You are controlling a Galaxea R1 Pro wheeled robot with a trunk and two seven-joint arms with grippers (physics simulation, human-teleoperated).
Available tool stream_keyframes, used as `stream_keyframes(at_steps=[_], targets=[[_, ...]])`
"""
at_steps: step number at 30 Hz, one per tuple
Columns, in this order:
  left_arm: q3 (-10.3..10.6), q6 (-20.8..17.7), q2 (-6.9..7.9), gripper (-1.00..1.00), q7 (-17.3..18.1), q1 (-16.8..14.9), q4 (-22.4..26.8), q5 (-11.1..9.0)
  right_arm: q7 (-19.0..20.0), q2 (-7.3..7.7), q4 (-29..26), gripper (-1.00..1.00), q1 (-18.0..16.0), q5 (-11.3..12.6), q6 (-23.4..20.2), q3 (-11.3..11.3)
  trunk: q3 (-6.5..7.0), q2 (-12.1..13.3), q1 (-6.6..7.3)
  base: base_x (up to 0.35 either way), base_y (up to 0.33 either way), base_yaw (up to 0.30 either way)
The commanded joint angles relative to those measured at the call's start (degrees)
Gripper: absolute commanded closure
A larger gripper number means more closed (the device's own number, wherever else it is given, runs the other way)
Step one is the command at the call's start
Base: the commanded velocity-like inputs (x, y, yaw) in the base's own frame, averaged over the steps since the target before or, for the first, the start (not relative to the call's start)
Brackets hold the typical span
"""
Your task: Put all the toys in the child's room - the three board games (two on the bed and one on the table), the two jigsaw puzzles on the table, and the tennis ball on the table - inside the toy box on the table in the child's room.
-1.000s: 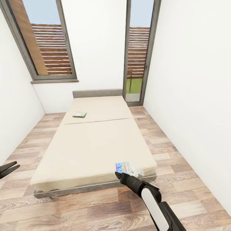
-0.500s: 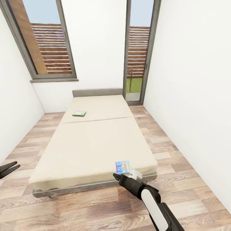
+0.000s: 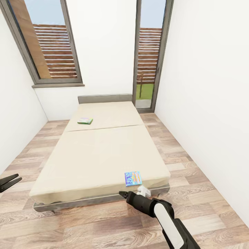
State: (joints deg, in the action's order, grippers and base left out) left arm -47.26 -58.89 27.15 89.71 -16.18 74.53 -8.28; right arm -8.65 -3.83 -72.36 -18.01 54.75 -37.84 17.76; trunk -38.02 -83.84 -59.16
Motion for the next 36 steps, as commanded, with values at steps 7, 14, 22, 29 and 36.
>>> stream_keyframes(at_steps=[7, 14, 22, 29, 36], targets=[[-0.02, -0.61, 0.01, -1.00, 0.29, -0.05, 0.00, 0.11, -0.15, 0.04, 1.36, -1.00, -0.32, 1.80, -4.04, -0.14, -1.31, -2.85, -1.54, 0.000, 0.000, 0.000], [-0.02, -0.61, 0.01, -1.00, 0.29, -0.07, 0.00, 0.11, -0.01, 0.05, 4.25, -1.00, -0.42, 2.16, -4.91, -3.03, -2.57, -5.66, -3.08, 0.000, 0.000, 0.000], [-0.02, -0.61, 0.01, -1.00, 0.29, -0.01, 0.00, 0.11, 0.91, 0.05, 8.77, -1.00, -0.44, 2.28, -5.06, -9.03, -4.01, -8.87, -4.84, 0.000, 0.000, 0.000], [-0.02, -0.61, 0.01, -1.00, 0.29, 0.01, 0.00, 0.07, 4.35, 0.01, 13.25, -1.00, -0.44, 2.21, -4.83, -14.23, -5.26, -11.67, -6.37, 0.000, 0.000, 0.000], [0.03, -0.61, -0.03, -1.00, 0.29, 0.01, 0.02, -0.01, 6.71, 0.00, 17.35, -1.00, -0.45, 2.27, -1.36, -18.03, -6.52, -14.48, -7.91, 0.000, 0.000, 0.000]])
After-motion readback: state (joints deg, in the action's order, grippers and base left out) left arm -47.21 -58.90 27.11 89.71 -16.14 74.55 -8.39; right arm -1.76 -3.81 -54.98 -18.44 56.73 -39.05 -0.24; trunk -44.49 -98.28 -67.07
